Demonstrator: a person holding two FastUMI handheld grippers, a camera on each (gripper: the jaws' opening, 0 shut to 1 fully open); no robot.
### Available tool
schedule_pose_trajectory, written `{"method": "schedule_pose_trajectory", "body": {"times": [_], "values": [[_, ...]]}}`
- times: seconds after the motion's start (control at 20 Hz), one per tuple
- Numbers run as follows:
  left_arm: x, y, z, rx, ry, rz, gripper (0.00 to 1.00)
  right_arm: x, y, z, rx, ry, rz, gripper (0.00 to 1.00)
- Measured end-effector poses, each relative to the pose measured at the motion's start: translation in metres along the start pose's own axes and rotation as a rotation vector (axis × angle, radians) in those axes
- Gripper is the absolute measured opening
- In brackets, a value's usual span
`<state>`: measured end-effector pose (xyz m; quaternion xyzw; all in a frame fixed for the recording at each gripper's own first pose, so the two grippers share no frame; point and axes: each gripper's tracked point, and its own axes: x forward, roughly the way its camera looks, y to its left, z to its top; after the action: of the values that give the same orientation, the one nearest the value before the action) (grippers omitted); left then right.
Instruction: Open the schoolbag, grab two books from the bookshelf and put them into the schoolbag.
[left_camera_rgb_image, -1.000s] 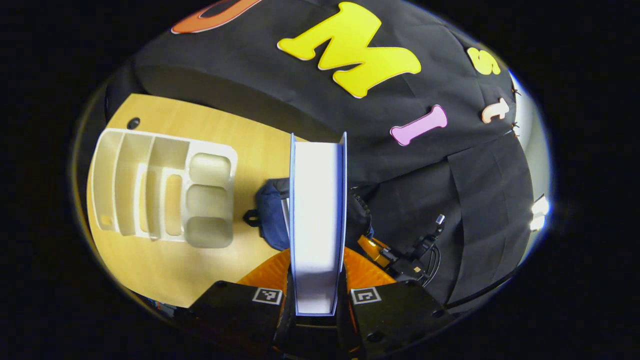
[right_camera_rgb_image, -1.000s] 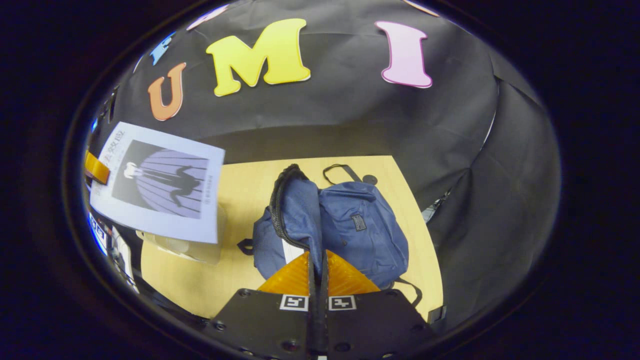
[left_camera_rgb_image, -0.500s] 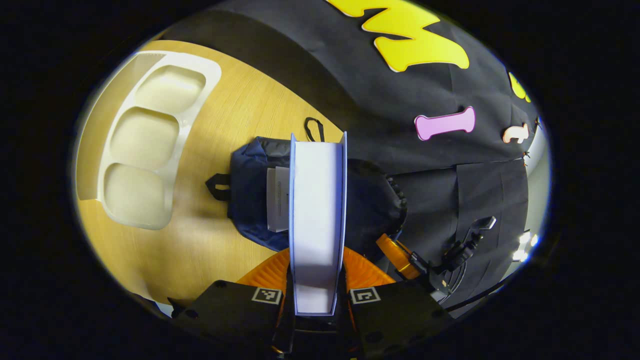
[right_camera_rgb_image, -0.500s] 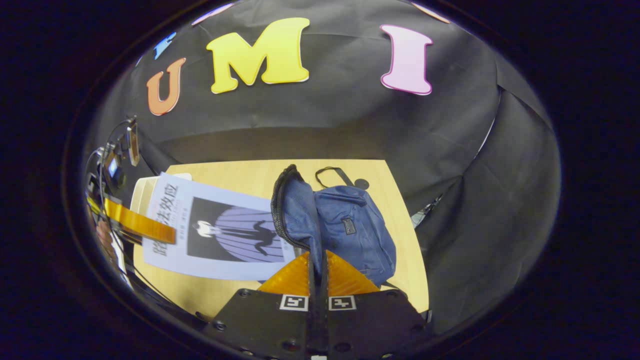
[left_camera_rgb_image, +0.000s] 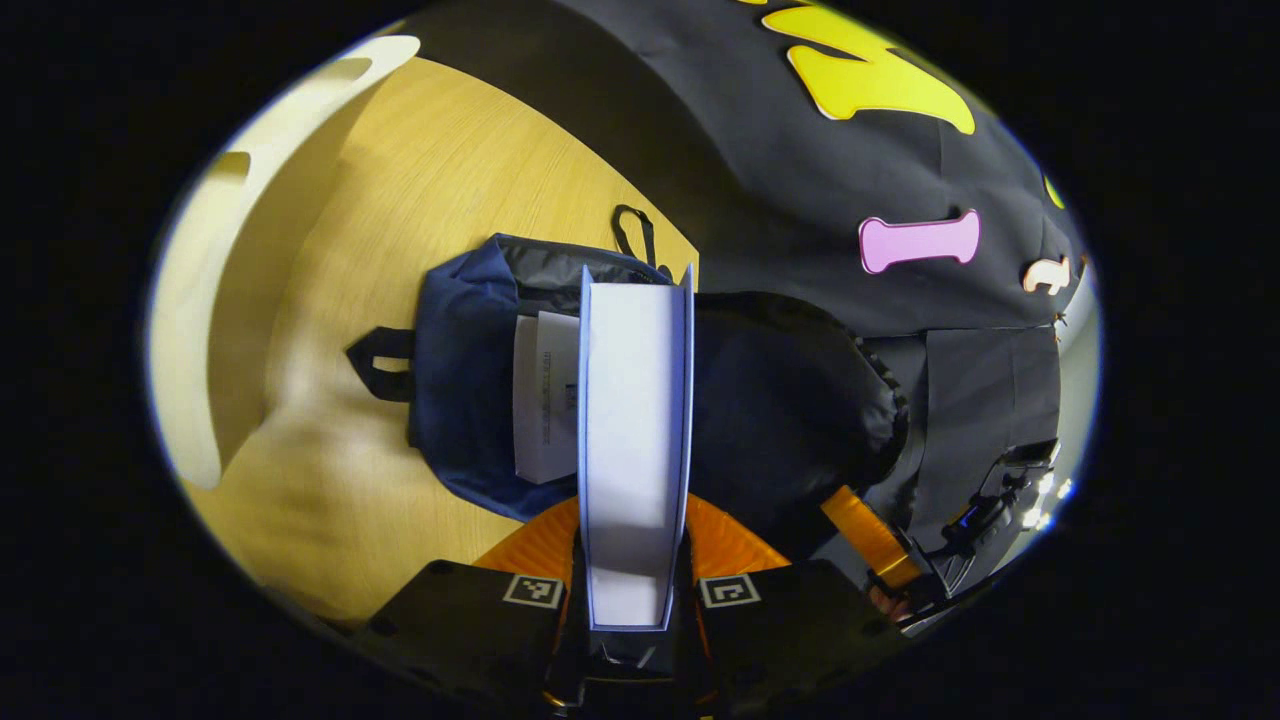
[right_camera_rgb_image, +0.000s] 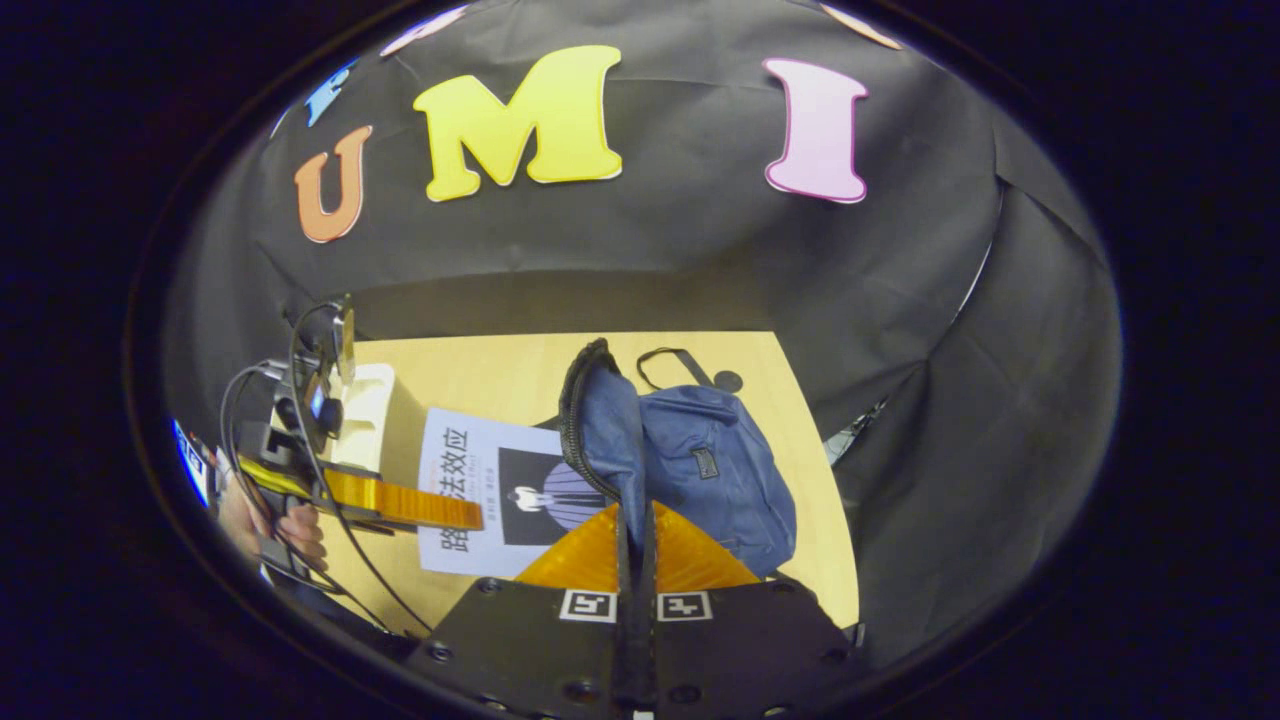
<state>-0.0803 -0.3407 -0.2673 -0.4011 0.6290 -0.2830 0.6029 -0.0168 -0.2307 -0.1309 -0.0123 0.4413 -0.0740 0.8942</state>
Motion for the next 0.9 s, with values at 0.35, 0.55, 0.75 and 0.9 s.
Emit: {"method": "schedule_pose_trajectory", "body": {"times": [0.35, 0.55, 0.75, 0.9], "values": [[0.050, 0.002, 0.005, -0.011, -0.034, -0.094, 0.36, -0.002, 0.009, 0.006, -0.043, -0.005, 0.001, 0.00], [0.071, 0.005, 0.009, -0.025, -0.055, -0.159, 0.35, -0.002, 0.018, 0.006, -0.060, -0.002, 0.010, 0.00], [0.088, 0.006, 0.011, -0.033, -0.071, -0.218, 0.35, -0.002, 0.025, 0.004, -0.082, 0.002, 0.013, 0.00], [0.102, 0.005, 0.010, -0.037, -0.064, -0.245, 0.35, -0.001, 0.029, 0.003, -0.091, 0.002, 0.018, 0.00]]}}
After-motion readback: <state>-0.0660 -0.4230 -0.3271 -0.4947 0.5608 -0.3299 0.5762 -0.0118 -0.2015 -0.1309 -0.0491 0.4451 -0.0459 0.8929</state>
